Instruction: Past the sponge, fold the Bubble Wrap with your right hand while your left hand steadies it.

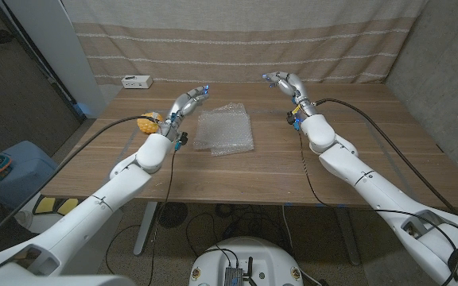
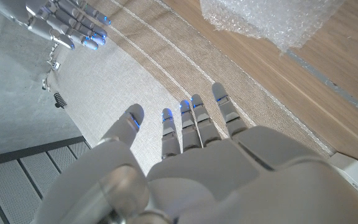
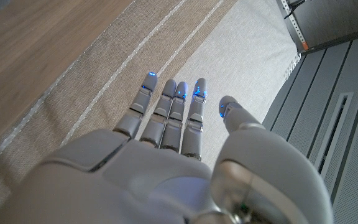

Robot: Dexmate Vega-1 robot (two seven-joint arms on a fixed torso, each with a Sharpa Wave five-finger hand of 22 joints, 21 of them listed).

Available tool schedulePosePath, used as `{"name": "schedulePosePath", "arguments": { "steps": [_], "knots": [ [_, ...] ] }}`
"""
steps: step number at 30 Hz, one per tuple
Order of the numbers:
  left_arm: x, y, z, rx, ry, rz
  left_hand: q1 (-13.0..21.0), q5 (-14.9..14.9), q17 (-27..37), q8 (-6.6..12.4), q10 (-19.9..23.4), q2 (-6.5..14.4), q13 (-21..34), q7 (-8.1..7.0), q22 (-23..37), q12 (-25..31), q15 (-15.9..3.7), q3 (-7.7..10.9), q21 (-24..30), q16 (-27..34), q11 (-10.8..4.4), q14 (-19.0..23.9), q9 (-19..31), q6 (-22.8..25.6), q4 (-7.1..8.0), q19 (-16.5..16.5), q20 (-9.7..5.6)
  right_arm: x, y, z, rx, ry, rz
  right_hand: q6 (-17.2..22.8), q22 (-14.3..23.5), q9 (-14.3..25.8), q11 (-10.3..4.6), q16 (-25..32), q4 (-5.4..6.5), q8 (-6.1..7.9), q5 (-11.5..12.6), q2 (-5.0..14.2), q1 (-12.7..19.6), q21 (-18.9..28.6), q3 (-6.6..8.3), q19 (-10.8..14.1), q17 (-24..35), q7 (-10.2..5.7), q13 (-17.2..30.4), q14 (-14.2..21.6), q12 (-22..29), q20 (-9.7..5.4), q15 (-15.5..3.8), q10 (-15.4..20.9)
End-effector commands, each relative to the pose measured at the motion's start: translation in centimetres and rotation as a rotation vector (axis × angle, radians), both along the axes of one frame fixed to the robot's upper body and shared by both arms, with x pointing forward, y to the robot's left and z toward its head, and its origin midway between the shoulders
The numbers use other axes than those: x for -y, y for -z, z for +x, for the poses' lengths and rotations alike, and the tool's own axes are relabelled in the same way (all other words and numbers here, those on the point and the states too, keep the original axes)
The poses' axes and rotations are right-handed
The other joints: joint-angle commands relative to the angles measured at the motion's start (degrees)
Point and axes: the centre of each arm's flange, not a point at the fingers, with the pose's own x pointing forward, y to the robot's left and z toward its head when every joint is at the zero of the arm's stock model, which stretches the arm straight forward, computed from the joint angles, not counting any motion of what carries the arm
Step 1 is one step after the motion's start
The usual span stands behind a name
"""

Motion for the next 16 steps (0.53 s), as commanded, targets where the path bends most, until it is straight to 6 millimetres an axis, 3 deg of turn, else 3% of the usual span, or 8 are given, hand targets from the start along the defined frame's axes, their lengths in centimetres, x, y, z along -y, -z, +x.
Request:
{"name": "schedulePosePath", "arguments": {
  "steps": [1,12,16],
  "knots": [
    [-1.8,-0.6,1.7,-0.012,0.123,-0.046,-1.7,-0.67,-0.4,0.33,-1.78,0.14,-0.66,0.33,0.14,0.25,0.61,-0.48,-0.74,-0.82,0.28,-2.08,-0.29,-1.48,1.19,-1.3,0.1,3.4,1.8,-0.5,-0.008,-0.042,0.185,0.35,-0.07,0.05,0.28,-0.18,-0.35,-0.15,0.08,-0.65,-0.15,-0.1,0.09,-0.06,-0.01,0.39,0.1,0.56,-0.37,0.45,0.07,0.6],
    [-3.2,-0.6,2.9,-0.02,0.182,-0.059,-2.88,-1.27,-1.0,0.8,-1.61,-0.39,-1.44,-0.18,0.09,0.78,-0.01,-1.04,-1.12,-0.58,0.12,-1.52,-0.61,-1.26,1.77,-1.26,0.12,8.4,3.9,-2.4,-0.027,0.12,0.263,0.99,-0.11,-0.16,0.88,-0.27,-0.68,-0.19,-0.1,-1.69,-1.06,-0.27,-0.19,-0.08,-0.64,1.2,-0.27,1.65,-0.54,0.67,0.24,1.44],
    [-3.2,-0.5,4.1,-0.06,0.19,-0.08,-3.13,-1.4,-1.22,0.87,-1.46,-0.45,-1.69,-0.23,0.09,0.93,-0.3,-1.09,-1.2,-0.53,-0.22,-1.31,-0.69,-1.21,1.87,-1.11,0.08,8.6,5.2,-3.6,-0.017,0.143,0.295,1.06,-0.12,-0.22,1.22,-0.46,-0.67,-0.27,-0.19,-1.93,-1.46,-0.39,-0.28,-0.24,-0.81,1.4,-0.4,1.55,-0.67,0.93,0.35,1.58]
  ]
}}
